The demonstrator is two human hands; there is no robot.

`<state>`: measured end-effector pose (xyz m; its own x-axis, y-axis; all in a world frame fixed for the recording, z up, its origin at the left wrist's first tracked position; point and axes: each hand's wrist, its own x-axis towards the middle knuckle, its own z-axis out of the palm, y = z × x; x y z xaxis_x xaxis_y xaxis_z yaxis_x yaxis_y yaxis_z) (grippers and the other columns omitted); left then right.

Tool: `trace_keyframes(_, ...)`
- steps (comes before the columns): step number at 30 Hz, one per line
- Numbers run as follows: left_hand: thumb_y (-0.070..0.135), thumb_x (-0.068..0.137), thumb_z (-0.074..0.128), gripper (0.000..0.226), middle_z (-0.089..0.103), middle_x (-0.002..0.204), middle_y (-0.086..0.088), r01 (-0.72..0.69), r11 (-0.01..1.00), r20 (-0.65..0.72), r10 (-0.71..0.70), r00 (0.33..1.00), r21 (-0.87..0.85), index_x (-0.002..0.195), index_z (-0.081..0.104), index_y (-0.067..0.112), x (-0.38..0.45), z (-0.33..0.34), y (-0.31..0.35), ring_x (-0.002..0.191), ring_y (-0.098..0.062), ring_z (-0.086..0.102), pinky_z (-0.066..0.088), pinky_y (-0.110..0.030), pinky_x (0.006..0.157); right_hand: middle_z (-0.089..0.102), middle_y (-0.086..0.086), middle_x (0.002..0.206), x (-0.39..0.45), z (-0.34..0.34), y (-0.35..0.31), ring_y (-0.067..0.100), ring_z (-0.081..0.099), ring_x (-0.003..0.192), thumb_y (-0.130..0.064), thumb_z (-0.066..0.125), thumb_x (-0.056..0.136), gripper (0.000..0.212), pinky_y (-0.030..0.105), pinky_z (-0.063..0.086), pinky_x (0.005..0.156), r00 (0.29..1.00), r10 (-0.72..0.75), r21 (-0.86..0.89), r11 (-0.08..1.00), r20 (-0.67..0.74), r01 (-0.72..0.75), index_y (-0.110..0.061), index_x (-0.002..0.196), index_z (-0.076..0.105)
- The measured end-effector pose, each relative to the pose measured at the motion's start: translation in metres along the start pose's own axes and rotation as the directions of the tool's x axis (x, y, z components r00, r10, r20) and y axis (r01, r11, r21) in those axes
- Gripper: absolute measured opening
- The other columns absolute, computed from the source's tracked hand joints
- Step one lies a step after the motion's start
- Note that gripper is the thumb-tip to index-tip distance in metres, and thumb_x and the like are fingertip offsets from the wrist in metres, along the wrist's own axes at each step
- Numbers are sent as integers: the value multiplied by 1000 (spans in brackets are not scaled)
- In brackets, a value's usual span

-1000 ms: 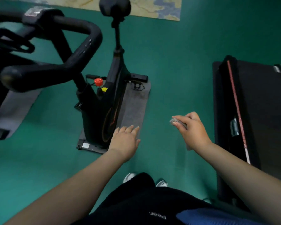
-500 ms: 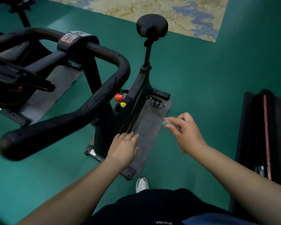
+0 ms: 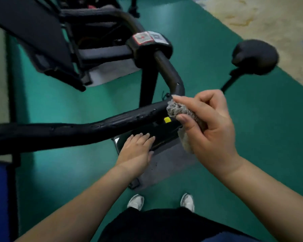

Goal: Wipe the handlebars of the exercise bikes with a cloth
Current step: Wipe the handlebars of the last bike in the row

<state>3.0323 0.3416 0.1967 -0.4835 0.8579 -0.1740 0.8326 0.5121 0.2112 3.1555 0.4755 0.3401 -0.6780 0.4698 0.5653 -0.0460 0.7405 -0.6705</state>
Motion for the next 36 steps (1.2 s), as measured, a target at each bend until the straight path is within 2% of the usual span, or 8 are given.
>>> trace_keyframes(5,36,97,43,53,29,155,3,257,963,-119,-266,956,-86,148,29,26,-17,-20,17,143,-21,23,11,-37,118,44,13,92,45,3,-6,12,45,90,-15,59,91,30,18,37,89,972,-184,197,968,149,153,-7,119,63)
trace_keyframes(10,31,88,55,49,53,138,-3,422,886,-254,-460,851,-192,136,50,19,-52,-45,32,128,-27,47,34,-45,110,46,10,95,72,25,-19,9,47,90,-19,60,91,29,14,37,87,921,-263,339,927,287,160,-12,119,64)
trace_keyframes(15,33,90,55,42,58,129,1,495,813,-375,-581,723,-305,130,55,19,-85,-86,30,121,-21,47,31,-30,105,47,4,96,93,57,-49,5,48,90,-22,61,91,29,9,36,85,861,-343,452,879,376,153,-17,120,64)
trace_keyframes(19,32,91,55,37,58,126,1,508,739,-417,-671,613,-442,125,59,18,-107,-122,20,117,-13,42,28,-16,95,51,7,96,107,78,-69,1,49,89,-22,61,91,29,9,37,84,781,-430,526,836,453,155,-20,120,63)
trace_keyframes(25,31,86,63,23,62,109,22,487,629,-388,-768,509,-605,108,69,29,-144,-163,2,104,3,52,32,4,80,60,8,100,116,96,-98,12,59,95,-23,67,87,27,20,45,86,711,-536,628,759,454,171,-16,113,67)
trace_keyframes(29,22,84,63,25,66,82,25,414,573,-422,-812,402,-708,91,61,46,-163,-188,3,84,9,59,38,0,65,59,5,99,120,106,-113,9,58,96,-21,69,85,27,20,44,89,659,-614,685,700,436,199,-15,111,68)
trace_keyframes(32,11,83,64,35,68,82,25,352,537,-446,-840,310,-767,95,63,44,-162,-202,12,79,1,63,42,-2,63,57,4,98,116,119,-115,7,55,96,-17,70,84,25,15,41,90,587,-678,714,663,443,226,-14,109,70)
trace_keyframes(36,23,82,60,21,68,83,27,330,473,-424,-880,213,-817,90,69,40,-156,-213,21,80,1,63,43,-4,62,54,7,95,110,122,-99,10,54,91,-19,69,81,21,13,40,85,491,-723,754,631,486,181,-10,100,71)
